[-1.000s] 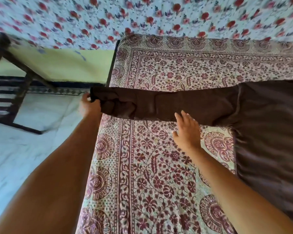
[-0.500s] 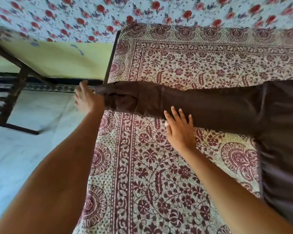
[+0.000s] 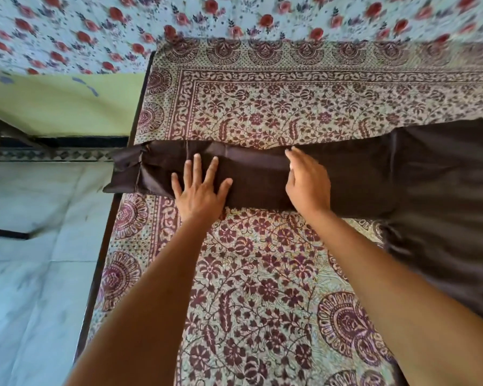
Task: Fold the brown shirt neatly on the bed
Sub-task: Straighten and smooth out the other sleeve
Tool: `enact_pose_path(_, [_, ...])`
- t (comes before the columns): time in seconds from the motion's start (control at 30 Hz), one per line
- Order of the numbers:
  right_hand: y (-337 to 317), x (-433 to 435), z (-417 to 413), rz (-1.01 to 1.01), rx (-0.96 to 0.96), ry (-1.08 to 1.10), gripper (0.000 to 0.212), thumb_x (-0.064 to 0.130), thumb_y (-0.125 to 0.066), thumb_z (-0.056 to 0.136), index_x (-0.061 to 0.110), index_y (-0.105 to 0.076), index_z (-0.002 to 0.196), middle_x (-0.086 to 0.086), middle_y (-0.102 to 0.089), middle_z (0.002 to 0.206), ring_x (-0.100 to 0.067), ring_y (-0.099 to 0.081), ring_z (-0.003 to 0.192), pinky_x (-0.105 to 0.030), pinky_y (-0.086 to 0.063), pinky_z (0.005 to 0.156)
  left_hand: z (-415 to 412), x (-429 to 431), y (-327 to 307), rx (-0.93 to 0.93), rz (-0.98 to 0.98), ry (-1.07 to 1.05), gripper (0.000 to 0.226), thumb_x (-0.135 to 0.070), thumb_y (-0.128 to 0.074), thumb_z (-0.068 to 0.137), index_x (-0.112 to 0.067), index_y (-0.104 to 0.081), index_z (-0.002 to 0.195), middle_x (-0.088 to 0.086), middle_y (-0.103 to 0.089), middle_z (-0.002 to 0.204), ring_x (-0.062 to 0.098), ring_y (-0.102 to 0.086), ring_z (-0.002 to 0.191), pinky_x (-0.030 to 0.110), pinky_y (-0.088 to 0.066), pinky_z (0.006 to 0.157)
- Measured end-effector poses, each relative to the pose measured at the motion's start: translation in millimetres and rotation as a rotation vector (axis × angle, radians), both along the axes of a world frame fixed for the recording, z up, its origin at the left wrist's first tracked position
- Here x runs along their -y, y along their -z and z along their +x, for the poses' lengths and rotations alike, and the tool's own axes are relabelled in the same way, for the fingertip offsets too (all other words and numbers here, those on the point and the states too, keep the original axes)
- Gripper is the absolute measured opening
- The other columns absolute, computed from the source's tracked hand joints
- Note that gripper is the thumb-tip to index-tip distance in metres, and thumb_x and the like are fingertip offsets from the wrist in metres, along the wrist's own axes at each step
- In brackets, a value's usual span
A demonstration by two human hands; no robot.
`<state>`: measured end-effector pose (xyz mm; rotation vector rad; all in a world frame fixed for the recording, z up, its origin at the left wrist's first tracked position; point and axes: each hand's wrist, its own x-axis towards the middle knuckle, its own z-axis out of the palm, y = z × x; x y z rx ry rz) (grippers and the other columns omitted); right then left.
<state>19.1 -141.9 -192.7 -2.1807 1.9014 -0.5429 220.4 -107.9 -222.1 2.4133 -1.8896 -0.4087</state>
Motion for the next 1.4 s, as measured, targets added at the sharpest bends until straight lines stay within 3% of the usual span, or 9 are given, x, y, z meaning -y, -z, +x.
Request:
enact_pose_path(0.2, [-11.5,58.6,10.5,0.194,-0.029,0.171,0.029,0.01,-0.045,0.092,0.013,-0.058,0.117,-0.011,-0.049,0.124,-0.031,-0.048,0.112,-0.042,-0.043,0.088,6.2,-1.5,-0.7,0.005,0.005,-0.047,0.059,-0.061,-0.018,0.093,-0.041,-0.008,0.147,-0.004,0.003,0.159,0.018,0.006,0.146,0.047,0.007,0.116])
enact_pose_path(0.4, [-16.6,85.2,10.2,0.465,-0.117,-0.004,0.022,0.028,-0.056,0.09,0.013,-0.059,0.106,-0.004,-0.06,0.114,-0.025,-0.057,0.104,-0.029,-0.041,0.071,19.3,21.5,-23.3,0.025,-0.328,-0.136,0.036,-0.037,-0.031,0.098,-0.025,-0.048,0.127,0.006,-0.054,0.128,0.028,-0.043,0.119,0.046,-0.025,0.101])
enact_pose_path(0.53, [-13.7,90.0,12.1,0.224,0.036,0.126,0.013,0.022,-0.055,0.09,0.012,-0.059,0.098,-0.012,-0.055,0.123,-0.029,-0.056,0.108,-0.033,-0.044,0.076,48.3,48.4,-23.3,0.068,-0.179,-0.142,0.044,-0.02,-0.04,0.093,-0.031,-0.039,0.135,0.005,-0.035,0.146,0.028,-0.03,0.133,0.052,-0.018,0.109])
enact_pose_path(0.67, [1.9,69.7,26.9,0.116,0.062,0.07,0.039,0.016,-0.051,0.091,0.011,-0.041,0.127,-0.018,-0.034,0.138,-0.034,-0.05,0.115,-0.033,-0.045,0.087,67.5,53.7,-12.6,-0.022,0.051,-0.182,0.047,-0.038,-0.028,0.098,-0.041,-0.019,0.145,-0.003,-0.008,0.159,0.021,-0.003,0.146,0.053,0.005,0.114])
enact_pose_path(0.77, [19.4,37.0,39.1,0.12,-0.09,-0.086,0.057,0.037,-0.038,0.096,0.015,-0.022,0.145,-0.014,-0.01,0.155,-0.03,-0.015,0.142,-0.047,-0.012,0.115,78.5,47.5,-12.8,-0.029,0.021,-0.197,0.048,-0.047,-0.024,0.097,-0.042,-0.019,0.145,-0.002,-0.003,0.159,0.02,-0.001,0.146,0.051,0.006,0.114])
enact_pose_path(0.9, [36.0,-2.1,54.0,0.178,-0.223,-0.144,0.066,0.05,-0.013,0.094,0.013,-0.009,0.148,-0.01,-0.004,0.157,-0.024,-0.003,0.145,-0.044,0.0,0.116,103.5,37.6,-14.2,-0.158,-0.197,-0.692,0.045,-0.041,-0.031,0.097,-0.036,-0.031,0.141,0.007,-0.013,0.157,0.027,-0.01,0.144,0.049,-0.006,0.113])
enact_pose_path(1.0, [38.0,-3.3,59.8,0.204,-0.249,-0.118,0.065,0.05,-0.017,0.096,0.011,-0.006,0.148,-0.011,-0.001,0.157,-0.024,-0.001,0.145,-0.044,0.002,0.116,110.7,28.2,-13.2,-0.321,-0.12,-0.989,0.049,-0.037,-0.036,0.096,-0.028,-0.026,0.143,0.016,-0.033,0.148,0.032,-0.03,0.136,0.045,-0.018,0.11])
enact_pose_path(1.27, [31.6,1.8,70.8,0.237,-0.278,-0.136,0.066,0.049,-0.018,0.096,0.012,-0.002,0.148,-0.01,0.004,0.157,-0.022,0.003,0.145,-0.043,0.004,0.117,125.4,22.9,-26.3,-0.461,-0.432,-1.022,0.029,-0.017,-0.058,0.085,-0.02,-0.049,0.113,0.004,-0.064,0.111,0.023,-0.06,0.102,0.032,-0.044,0.088])
enact_pose_path(1.4, [29.0,1.3,74.9,0.194,-0.268,-0.153,0.063,0.049,-0.018,0.097,0.015,-0.006,0.148,-0.01,-0.001,0.157,-0.024,-0.001,0.145,-0.044,0.003,0.116,158.7,22.3,-23.1,-0.517,-0.632,-1.018,0.023,-0.012,-0.058,0.081,-0.026,-0.042,0.089,0.008,-0.067,0.099,0.026,-0.064,0.091,0.035,-0.052,0.084])
